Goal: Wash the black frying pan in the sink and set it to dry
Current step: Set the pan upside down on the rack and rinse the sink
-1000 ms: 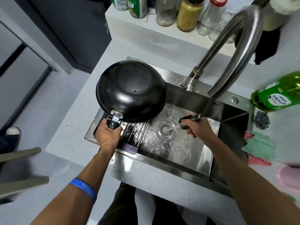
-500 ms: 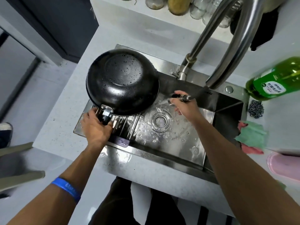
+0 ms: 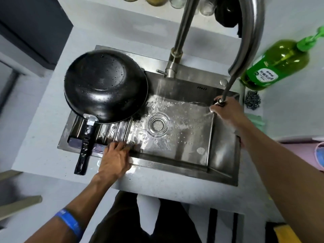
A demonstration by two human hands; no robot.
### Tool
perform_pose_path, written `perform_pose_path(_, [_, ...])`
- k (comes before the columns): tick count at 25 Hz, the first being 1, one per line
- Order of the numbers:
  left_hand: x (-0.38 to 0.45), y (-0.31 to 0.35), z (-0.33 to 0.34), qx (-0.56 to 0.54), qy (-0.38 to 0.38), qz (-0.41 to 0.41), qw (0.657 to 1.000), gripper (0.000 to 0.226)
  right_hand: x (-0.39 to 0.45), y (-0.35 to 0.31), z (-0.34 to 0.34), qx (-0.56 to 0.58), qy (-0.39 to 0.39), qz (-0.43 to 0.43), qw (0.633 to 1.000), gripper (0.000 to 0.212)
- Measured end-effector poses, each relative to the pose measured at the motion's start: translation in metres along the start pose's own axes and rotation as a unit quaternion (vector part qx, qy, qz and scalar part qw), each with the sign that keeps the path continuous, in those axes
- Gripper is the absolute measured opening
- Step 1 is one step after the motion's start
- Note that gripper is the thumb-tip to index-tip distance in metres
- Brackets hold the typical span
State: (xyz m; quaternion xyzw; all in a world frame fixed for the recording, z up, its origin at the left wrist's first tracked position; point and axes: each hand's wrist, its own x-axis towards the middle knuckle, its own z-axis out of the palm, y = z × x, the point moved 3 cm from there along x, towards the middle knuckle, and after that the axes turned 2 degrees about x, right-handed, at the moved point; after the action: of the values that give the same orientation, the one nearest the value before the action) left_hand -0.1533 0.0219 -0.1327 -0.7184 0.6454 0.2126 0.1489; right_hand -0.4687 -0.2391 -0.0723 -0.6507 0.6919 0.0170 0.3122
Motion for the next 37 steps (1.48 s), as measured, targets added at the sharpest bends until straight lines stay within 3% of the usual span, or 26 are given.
perform_pose_path(4, [0.0,-0.013,-0.003,0.034,-0.041,-0.032,0.998,0.059,-0.011,0.004,0.004,-0.052,-0.07,0.003,0.996,0.02])
perform_pose_path(8, [0.003,-0.009,0.001,-0.024,-0.035,-0.077,0.996,0.05,-0.025,0.007,0.007,-0.106,-0.099,0.031,0.989,0.032])
perform_pose_path(13, [-0.001,-0.017,-0.003,-0.044,0.006,-0.073,0.996,0.047,-0.061,-0.015,0.041,0.042,-0.155,0.018,0.987,0.022])
perform_pose_path(16, [-0.01,-0.021,-0.004,-0.033,0.009,-0.077,0.996,0.057,-0.078,-0.032,0.061,0.109,-0.193,-0.015,0.975,0.022])
perform_pose_path(20, [-0.009,-0.028,-0.007,-0.097,0.021,-0.083,0.992,0.048,-0.065,-0.021,0.052,0.067,-0.114,-0.008,0.991,0.018])
perform_pose_path(22, [-0.009,-0.028,-0.01,-0.107,0.031,-0.082,0.99,0.044,-0.078,-0.04,0.066,0.098,-0.105,-0.037,0.989,0.012])
perform_pose_path(25, [-0.013,-0.026,-0.016,-0.108,0.038,-0.072,0.991,0.045,-0.104,-0.091,0.112,0.176,-0.185,-0.028,0.966,0.016])
perform_pose_path(27, [-0.011,-0.03,-0.016,-0.126,0.026,-0.069,0.989,0.042,-0.107,-0.107,0.126,0.16,-0.222,-0.027,0.961,0.021])
perform_pose_path(30, [-0.006,-0.036,-0.006,-0.167,0.002,-0.085,0.982,0.034,-0.086,-0.073,0.096,0.102,-0.138,-0.018,0.985,0.022])
perform_pose_path(33, [-0.008,-0.037,-0.001,-0.19,0.023,-0.105,0.976,0.032,-0.086,-0.049,0.079,0.015,-0.042,0.002,0.999,0.03])
perform_pose_path(35, [-0.008,-0.037,0.0,-0.185,0.027,-0.099,0.977,0.035,-0.105,-0.078,0.103,0.126,-0.086,-0.005,0.988,0.02])
perform_pose_path(37, [-0.008,-0.037,-0.001,-0.185,0.013,-0.105,0.977,0.036,-0.121,-0.12,0.136,0.273,-0.162,0.008,0.948,0.016])
